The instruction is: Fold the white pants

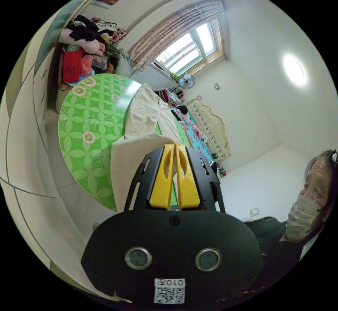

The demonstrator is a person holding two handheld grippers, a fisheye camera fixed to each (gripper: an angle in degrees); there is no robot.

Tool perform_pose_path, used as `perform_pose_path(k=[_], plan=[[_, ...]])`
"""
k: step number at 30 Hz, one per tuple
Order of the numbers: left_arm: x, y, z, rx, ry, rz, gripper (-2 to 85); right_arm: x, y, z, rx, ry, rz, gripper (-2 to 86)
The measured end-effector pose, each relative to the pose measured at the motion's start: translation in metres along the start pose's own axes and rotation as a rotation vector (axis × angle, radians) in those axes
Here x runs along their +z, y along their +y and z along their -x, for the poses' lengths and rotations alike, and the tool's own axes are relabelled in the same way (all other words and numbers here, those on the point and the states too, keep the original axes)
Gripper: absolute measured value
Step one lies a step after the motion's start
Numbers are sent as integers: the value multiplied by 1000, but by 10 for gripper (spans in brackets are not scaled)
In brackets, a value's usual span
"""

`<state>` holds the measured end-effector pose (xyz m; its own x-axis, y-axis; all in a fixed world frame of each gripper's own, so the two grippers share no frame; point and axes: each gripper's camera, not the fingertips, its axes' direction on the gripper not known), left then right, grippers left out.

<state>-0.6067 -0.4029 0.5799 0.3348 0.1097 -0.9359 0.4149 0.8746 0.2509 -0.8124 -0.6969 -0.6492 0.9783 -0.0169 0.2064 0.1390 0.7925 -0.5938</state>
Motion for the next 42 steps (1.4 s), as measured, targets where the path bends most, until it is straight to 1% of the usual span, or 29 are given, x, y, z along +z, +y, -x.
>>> perform_pose_path(k=[1,4,6,7,8,9,10,11,12,15,16,17,20,22,23,26,27,28,29,30,32,33,34,36,38,39,40,41,42], plan=[[0,-1,0,-1,4,2,-4,-11,-9,-2,8,26,4,45],[-8,-4,-5,7,22,-11,-4,-67,-21,-14,-9,-1,-9,36],[-28,-1,-18,41,49,-52,-4,-122,-24,-6,-108,-66,-52,36],[-36,2,-23,53,44,-68,-4,-162,-24,9,-190,-51,-76,36],[-51,9,-31,74,19,-99,-4,-198,-23,30,-281,9,-82,36],[-66,20,-38,93,-20,-137,-4,-213,-23,42,-335,46,-73,35],[-73,27,-40,97,-46,-155,-4,-235,-22,65,-428,125,-53,33],[-81,40,-39,76,-103,-181,-4,-247,-26,79,-467,191,-36,31],[-83,54,-31,28,-160,-178,-4,-249,-30,83,-471,206,-20,31],[-71,82,0,-84,-190,-126,-4,-224,-55,89,-490,190,95,28],[-67,86,6,-106,-195,-110,-4,-199,-65,85,-481,207,202,27],[-58,91,18,-132,-196,-69,-4,-175,-72,82,-481,275,309,25],[-32,94,43,-183,-176,-8,-4,-142,-81,72,-507,457,475,21],[-21,90,49,-201,-126,2,-4,-148,-88,70,-534,470,498,21],[-19,85,42,-178,-139,-8,-4,-162,-95,71,-554,450,482,22],[-23,75,22,-126,-282,-26,-3,-192,-111,62,-549,372,428,27],[-17,74,21,-124,-308,13,-3,-191,-112,57,-545,363,431,28],[-11,75,23,-135,-324,37,-3,-181,-115,44,-525,336,438,31],[3,77,31,-159,-384,91,-3,-161,-117,26,-485,298,470,34],[24,78,41,-174,-450,185,-3,-148,-117,15,-459,292,498,36],[51,79,52,-199,-501,253,-3,-105,-114,-23,-372,271,558,43],[65,76,51,-187,-507,281,-3,-100,-113,-31,-356,241,561,45],[71,74,49,-180,-525,300,-3,-98,-112,-44,-333,155,560,47],[82,63,26,-108,-709,329,-3,-103,-108,-60,-330,17,546,41],[88,53,9,-54,-841,354,-3,-106,-104,-83,-312,-125,520,33],[92,47,1,-40,-973,369,-3,-106,-102,-90,-297,-145,513,32],[96,44,-3,-21,-1046,387,-3,-106,-97,-102,-267,-163,488,30],[106,39,-10,29,-1181,435,-3,-107,-90,-117,-221,-167,454,29],[114,36,-17,59,-1270,448,-3,-108,-85,-124,-197,-172,439,29]])
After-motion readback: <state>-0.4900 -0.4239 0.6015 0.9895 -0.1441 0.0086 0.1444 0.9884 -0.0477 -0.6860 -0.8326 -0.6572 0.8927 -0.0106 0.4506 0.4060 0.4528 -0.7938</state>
